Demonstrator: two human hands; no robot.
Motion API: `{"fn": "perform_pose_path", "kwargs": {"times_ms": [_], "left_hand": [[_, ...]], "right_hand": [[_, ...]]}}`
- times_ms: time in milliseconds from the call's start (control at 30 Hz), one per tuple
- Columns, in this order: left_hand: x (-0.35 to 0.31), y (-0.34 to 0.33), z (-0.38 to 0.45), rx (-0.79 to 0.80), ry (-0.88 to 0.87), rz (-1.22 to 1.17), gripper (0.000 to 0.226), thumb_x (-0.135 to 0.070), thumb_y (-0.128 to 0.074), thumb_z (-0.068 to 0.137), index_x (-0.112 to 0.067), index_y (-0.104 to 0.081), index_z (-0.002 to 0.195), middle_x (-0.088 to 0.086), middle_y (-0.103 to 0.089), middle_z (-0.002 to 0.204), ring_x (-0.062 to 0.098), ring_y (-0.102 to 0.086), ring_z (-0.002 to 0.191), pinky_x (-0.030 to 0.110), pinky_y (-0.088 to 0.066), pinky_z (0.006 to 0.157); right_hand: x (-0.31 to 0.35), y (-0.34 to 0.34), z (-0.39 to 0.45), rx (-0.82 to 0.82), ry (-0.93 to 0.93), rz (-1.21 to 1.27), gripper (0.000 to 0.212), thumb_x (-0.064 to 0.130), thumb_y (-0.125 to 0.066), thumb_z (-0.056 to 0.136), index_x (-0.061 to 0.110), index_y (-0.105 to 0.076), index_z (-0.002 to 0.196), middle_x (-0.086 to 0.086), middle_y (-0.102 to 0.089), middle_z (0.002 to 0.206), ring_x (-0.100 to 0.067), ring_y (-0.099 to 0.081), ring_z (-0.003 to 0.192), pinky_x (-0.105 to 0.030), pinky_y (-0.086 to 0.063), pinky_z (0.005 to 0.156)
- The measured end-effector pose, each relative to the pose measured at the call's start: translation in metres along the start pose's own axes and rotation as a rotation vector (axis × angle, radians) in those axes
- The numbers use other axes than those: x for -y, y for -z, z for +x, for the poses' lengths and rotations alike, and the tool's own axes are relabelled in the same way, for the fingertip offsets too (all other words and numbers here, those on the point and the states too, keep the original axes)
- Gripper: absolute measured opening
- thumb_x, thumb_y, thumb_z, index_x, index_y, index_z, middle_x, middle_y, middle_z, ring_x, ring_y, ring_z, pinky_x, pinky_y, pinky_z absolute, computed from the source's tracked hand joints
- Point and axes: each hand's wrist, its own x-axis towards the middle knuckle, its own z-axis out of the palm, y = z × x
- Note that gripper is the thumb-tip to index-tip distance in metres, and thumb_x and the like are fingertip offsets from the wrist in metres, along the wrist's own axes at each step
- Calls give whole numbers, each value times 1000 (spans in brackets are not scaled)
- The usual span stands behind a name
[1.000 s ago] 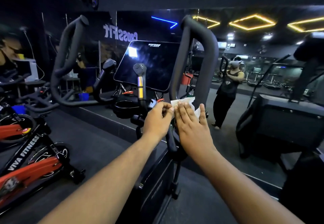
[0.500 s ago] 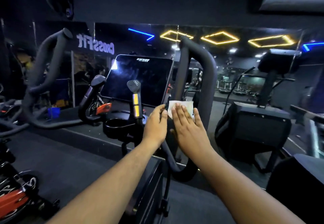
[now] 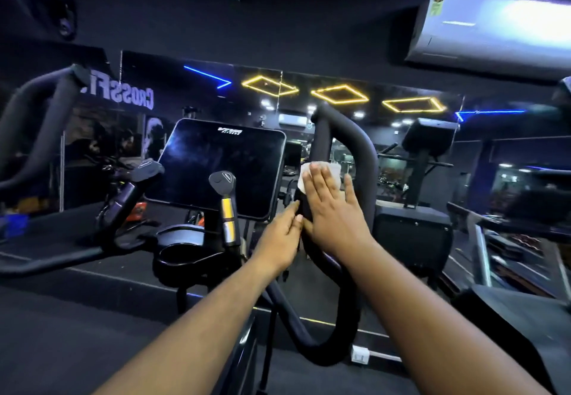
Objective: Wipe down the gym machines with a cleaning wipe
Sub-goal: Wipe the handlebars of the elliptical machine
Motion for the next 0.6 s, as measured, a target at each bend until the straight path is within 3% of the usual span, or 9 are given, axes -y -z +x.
{"fn": "perform_pose_path", "kwargs": {"times_ms": [67,133,233,300,400,533,600], "left_hand": [[-3,1,4,7,-51,95,51,-32,-40,109,-25,-29,159,-5,-27,165,11,-20,154,38,-18,127],[-3,8,3,39,-132,389,55,-41,-32,109,-29,-17,161,-11,-8,168,9,-1,156,45,-4,128],[4,23,0,26,-244,881,69,-63,-7,101,-33,5,161,-12,18,166,7,21,153,54,12,124],[17,38,2,2,-268,1048,81,-71,5,90,-31,9,161,-7,21,167,12,24,153,59,13,122],[42,60,8,-2,-217,1173,84,-72,1,91,-28,7,162,-2,18,169,18,18,155,65,10,119],[69,80,16,14,-144,1212,82,-70,-17,97,-26,11,162,-1,20,169,19,21,155,60,13,121],[79,84,18,41,-130,1217,83,-70,-17,97,-27,16,160,-1,23,168,18,24,154,56,14,121]], "right_hand": [[-6,12,13,48,21,-27,88,59,-30,101,16,19,159,-3,26,166,-21,25,153,-54,9,124],[-8,11,9,75,46,-2,83,57,-27,101,17,16,160,-2,24,167,-20,25,152,-54,10,124],[-16,0,-4,1,86,-27,80,63,-15,99,17,2,162,-3,10,170,-19,13,155,-55,10,123],[-23,0,5,-42,105,-83,82,68,-16,99,17,-3,162,-4,2,170,-21,5,156,-58,10,122],[-26,10,28,-52,71,-83,85,71,-18,100,17,2,161,-5,8,169,-22,11,156,-56,12,122],[-9,5,25,-13,11,65,81,63,-19,102,14,10,160,-4,28,163,-23,23,153,-49,14,123],[2,-8,8,-22,18,89,77,59,-16,104,13,9,160,-4,29,163,-24,24,153,-48,12,124]]}}
